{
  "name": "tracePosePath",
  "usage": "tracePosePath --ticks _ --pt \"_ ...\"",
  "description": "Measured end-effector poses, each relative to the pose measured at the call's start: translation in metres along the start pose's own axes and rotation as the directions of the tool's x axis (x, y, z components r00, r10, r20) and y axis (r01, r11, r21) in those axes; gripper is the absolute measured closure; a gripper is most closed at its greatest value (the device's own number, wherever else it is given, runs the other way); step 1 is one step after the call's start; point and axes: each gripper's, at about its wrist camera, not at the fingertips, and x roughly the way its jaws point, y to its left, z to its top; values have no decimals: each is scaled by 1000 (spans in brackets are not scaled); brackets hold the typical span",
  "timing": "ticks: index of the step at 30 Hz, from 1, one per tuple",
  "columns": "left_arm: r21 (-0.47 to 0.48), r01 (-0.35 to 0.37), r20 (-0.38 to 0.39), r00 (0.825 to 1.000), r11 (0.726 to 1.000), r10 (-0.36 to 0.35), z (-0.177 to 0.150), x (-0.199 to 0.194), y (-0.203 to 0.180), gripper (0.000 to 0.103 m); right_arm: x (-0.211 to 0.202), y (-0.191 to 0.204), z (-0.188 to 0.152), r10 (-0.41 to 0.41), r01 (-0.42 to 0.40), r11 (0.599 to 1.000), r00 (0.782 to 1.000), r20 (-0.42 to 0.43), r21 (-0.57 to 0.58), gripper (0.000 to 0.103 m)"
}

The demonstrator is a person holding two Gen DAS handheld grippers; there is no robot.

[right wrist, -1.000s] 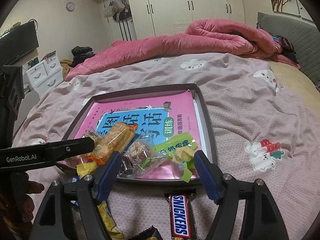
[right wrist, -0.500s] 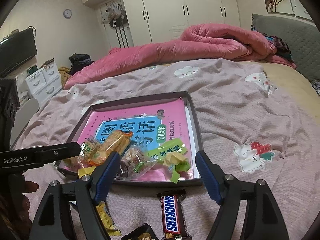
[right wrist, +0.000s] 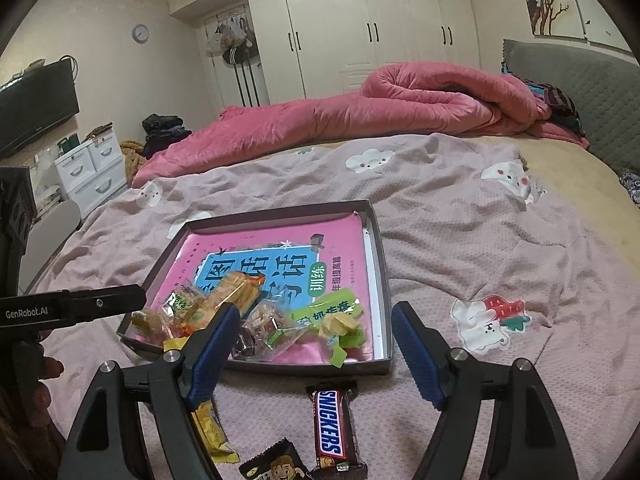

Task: Organize snacks
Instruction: 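Move both open grippers back from the tray toward the snacks on the bedspread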

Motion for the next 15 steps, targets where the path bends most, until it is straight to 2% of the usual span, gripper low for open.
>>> tracePosePath --ticks 15 --pt "37 -5 -7 1000 999 6 -13 -12 -9 22 -18 13 -11 26 -27 998 1000 -16 -62 25"
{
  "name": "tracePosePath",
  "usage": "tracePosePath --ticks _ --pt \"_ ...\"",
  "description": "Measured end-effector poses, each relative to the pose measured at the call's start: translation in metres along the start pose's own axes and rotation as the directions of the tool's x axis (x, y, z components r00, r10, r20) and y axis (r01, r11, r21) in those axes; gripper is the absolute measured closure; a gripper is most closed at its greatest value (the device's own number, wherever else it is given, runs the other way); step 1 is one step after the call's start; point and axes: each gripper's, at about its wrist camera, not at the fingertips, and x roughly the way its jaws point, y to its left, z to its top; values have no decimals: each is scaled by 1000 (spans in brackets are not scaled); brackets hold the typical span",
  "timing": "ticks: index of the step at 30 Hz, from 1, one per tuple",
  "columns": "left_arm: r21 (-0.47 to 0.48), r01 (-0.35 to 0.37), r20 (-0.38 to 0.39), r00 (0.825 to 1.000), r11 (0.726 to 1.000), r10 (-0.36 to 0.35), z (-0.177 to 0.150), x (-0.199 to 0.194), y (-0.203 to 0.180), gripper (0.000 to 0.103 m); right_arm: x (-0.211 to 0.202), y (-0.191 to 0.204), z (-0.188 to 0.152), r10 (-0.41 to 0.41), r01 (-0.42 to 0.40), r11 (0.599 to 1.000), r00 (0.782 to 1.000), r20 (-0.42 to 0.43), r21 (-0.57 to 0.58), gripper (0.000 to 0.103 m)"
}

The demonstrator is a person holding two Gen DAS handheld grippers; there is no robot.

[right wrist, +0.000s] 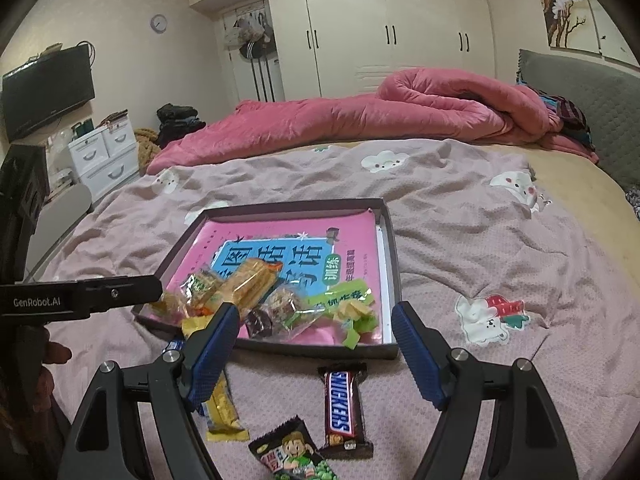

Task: Organize snacks
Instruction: 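Move both open grippers back from the tray toward the snacks on the bedspread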

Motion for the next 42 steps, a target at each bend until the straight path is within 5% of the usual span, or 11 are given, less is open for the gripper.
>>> tracePosePath --ticks 25,42 --pt "32 -6 -33 999 999 8 -14 0 -10 22 -3 20 -30 30 -39 996 993 -114 -78 23" --pt "39 -5 -72 997 999 8 -20 11 -13 22 10 13 -53 36 -55 997 961 -275 -61 23"
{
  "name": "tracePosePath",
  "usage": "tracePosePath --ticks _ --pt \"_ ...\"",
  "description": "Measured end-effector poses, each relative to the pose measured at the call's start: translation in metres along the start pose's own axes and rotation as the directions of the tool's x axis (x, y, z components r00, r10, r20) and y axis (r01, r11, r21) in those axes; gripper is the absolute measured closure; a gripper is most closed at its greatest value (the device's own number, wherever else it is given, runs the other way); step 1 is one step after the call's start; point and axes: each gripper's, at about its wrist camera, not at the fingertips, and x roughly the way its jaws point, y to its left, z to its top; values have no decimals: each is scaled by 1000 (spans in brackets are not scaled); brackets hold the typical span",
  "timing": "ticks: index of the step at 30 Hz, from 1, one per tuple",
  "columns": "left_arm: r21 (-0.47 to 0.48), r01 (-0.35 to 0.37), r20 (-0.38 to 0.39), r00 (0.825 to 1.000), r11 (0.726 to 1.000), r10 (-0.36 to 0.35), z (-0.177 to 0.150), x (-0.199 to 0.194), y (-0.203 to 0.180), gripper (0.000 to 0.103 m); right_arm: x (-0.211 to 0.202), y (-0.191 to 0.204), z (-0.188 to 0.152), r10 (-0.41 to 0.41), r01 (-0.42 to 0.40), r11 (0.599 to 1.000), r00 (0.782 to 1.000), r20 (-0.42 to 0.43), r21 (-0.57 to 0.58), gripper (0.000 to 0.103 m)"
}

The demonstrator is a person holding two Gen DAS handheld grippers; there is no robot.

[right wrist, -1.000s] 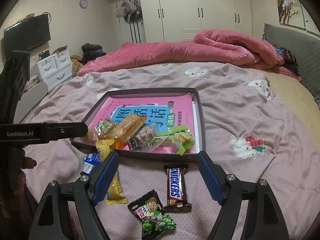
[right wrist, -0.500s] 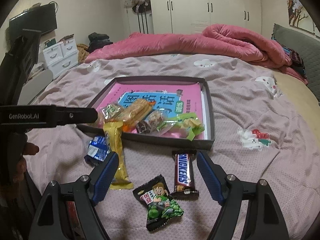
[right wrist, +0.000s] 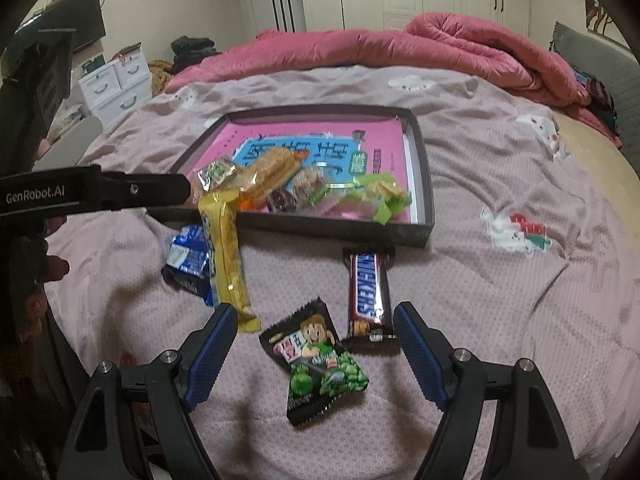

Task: Organize snacks
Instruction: 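Move both open grippers back from the tray toward the snacks on the bedspread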

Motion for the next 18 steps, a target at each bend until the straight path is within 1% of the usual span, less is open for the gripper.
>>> tracePosePath --ticks 5,8,10,12,14,18 --pt "-2 3 -21 1000 1000 -3 -4 6 -1 22 12 4 -7 13 -15 1000 997 -76 -19 23" --pt "-2 6 -39 999 1000 -6 -6 11 -1 22 18 6 -10 15 -18 999 994 -106 -30 24" --pt "-2 3 -50 999 1000 -3 -8 15 -2 22 21 6 -11 23 -27 999 993 -115 -32 28" --pt "-2 4 -61 998 1000 -4 -9 18 -2 22 25 7 -12 24 -29 999 991 -129 -34 29" --pt "-2 4 -69 998 1000 -4 -10 21 -3 22 28 6 -14 38 -42 999 989 -142 -28 34" --pt "-1 -1 -86 996 1000 1 -11 29 -4 22 33 6 -16 49 -53 998 987 -154 -26 46"
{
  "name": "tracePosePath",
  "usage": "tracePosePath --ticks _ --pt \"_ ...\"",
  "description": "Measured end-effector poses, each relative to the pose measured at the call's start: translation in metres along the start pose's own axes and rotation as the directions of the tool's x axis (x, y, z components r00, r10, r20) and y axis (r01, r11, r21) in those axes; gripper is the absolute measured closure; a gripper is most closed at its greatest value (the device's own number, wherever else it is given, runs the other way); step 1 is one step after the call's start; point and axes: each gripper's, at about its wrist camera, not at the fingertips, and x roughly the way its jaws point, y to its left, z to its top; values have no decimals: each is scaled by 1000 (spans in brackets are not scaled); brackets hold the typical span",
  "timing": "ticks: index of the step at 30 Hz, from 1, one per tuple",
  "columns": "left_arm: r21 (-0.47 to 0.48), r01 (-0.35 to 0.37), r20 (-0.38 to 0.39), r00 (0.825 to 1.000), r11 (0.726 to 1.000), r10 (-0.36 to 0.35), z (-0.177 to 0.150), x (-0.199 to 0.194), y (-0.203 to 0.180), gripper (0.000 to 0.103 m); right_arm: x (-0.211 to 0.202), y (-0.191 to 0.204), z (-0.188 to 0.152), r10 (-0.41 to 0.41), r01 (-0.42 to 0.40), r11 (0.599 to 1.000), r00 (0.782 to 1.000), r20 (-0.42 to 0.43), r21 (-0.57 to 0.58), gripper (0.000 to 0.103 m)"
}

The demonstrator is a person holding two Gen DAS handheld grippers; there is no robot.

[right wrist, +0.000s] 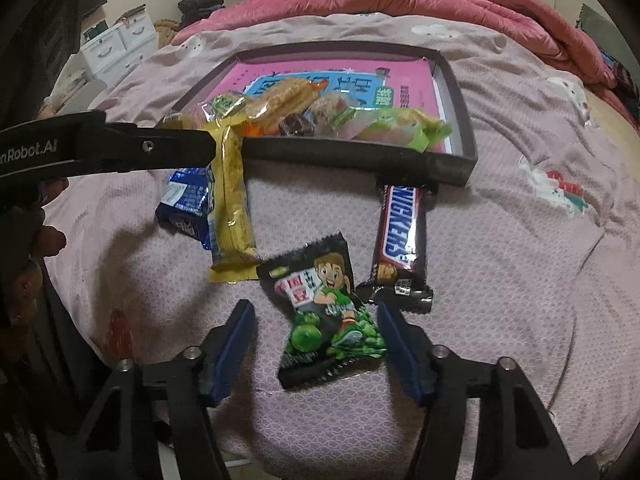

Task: Organize snacks
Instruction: 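Move both open grippers back from the tray toward the snacks on the bedspread, then grasp the yellow wafer bar with left gripper while right gripper grasps the green pea bag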

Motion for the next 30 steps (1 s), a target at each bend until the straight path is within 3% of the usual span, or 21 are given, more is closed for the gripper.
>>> tracePosePath --ticks 4,19,21,23,26,28,30 --pt "-4 -3 -13 1000 1000 3 1 7 0 22 3 4 1 13 -12 1000 1000 3 -17 55" --pt "-19 16 -27 1000 1000 -17 4 22 -2 23 12 14 7 52 -51 998 999 16 -49 58" --pt "-20 20 -26 999 1000 -21 4 22 -1 27 12 13 7 56 -55 997 998 20 -46 58" --pt "-20 23 -28 999 1000 -24 4 22 -1 44 11 13 7 62 -61 997 998 25 -43 59" --pt "-20 9 -32 999 1000 -9 5 25 0 60 11 12 7 73 -71 997 997 29 -40 59" --pt "-31 12 -36 999 999 -13 5 26 2 62 11 13 7 86 -84 996 996 33 -38 59" --pt "-40 24 -43 999 999 -26 5 27 4 74 10 13 6 106 -104 994 994 41 -32 60"
